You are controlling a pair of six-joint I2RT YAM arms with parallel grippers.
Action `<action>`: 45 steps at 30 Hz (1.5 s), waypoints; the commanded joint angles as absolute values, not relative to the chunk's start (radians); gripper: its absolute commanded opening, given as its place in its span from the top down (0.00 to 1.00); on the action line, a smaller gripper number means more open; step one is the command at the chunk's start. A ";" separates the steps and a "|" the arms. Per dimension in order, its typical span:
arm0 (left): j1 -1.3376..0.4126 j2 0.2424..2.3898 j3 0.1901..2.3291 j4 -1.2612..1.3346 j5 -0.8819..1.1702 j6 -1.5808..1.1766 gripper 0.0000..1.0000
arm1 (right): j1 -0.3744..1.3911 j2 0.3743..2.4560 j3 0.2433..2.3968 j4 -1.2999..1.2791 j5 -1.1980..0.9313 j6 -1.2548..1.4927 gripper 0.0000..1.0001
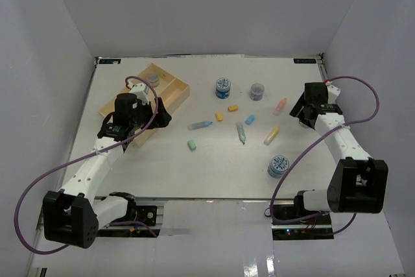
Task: Sort the stationery into containers
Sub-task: Pick up the stationery from the corner of the board.
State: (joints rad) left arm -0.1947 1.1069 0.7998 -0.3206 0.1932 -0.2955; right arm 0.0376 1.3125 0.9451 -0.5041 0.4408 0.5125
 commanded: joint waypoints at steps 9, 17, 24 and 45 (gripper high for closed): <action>-0.239 1.032 0.795 -0.282 0.058 -0.242 0.02 | -0.064 1.606 1.121 -0.384 0.391 0.515 0.10; -0.239 1.046 0.796 -0.284 0.071 -0.247 0.02 | -0.081 1.684 1.126 -0.299 0.380 0.465 0.10; -0.239 1.061 0.798 -0.291 0.071 -0.247 0.02 | -0.097 1.721 1.129 -0.236 0.374 0.413 0.02; -0.239 1.080 0.802 -0.293 0.103 -0.259 0.02 | -0.023 1.585 1.078 -0.258 0.365 0.279 0.48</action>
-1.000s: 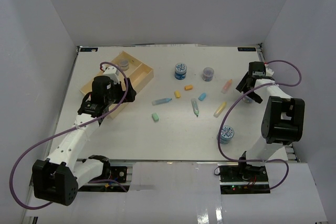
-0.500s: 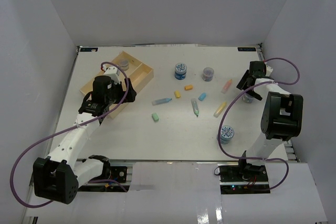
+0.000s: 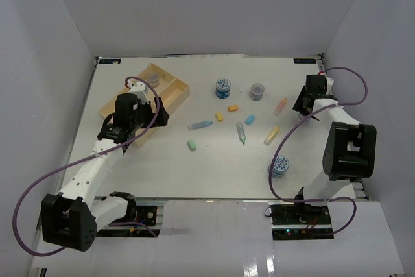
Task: Sort the stationery into containers
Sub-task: Pick up the stationery from the corner of the board, then place the stationery at the center of the board.
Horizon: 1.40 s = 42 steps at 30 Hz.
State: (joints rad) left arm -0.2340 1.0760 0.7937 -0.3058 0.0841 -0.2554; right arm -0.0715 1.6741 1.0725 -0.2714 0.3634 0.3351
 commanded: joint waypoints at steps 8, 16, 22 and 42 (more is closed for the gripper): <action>-0.239 1.098 0.799 -0.293 0.094 -0.261 0.02 | 0.342 1.460 1.115 -0.293 0.258 0.129 0.48; -0.239 1.117 0.796 -0.291 0.077 -0.256 0.02 | 0.720 1.500 1.137 -0.308 0.193 0.107 0.40; -0.239 1.131 0.792 -0.285 0.087 -0.256 0.02 | 0.873 1.603 1.121 -0.249 0.170 0.114 0.36; -0.241 1.144 0.776 -0.229 0.218 -0.279 0.02 | 0.948 1.661 1.066 -0.170 0.143 0.132 0.06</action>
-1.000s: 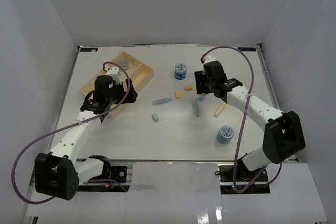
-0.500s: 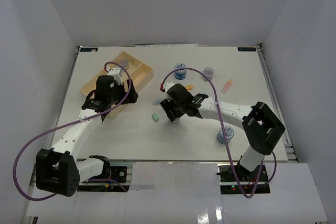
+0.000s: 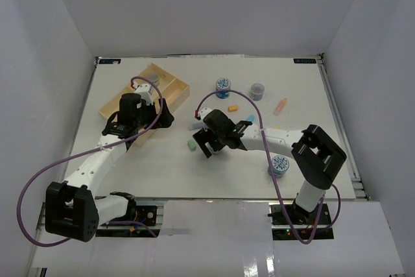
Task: Sort the stationery into containers
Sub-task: Place the stationery at the center of the board, then pick up the stationery from the center of the board.
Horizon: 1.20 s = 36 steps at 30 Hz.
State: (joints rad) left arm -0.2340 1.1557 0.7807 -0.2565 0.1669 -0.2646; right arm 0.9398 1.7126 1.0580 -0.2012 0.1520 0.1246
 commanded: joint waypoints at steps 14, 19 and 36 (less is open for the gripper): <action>-0.480 1.279 0.926 -0.298 0.161 -0.314 0.02 | 0.946 1.057 0.867 -0.198 0.399 0.117 0.10; -0.630 1.387 0.994 -0.293 0.102 -0.316 0.02 | 0.945 0.850 0.741 -0.204 0.529 0.117 0.10; -0.865 1.654 1.100 -0.319 -0.149 -0.313 0.02 | 0.943 0.511 0.575 -0.213 0.695 0.143 0.10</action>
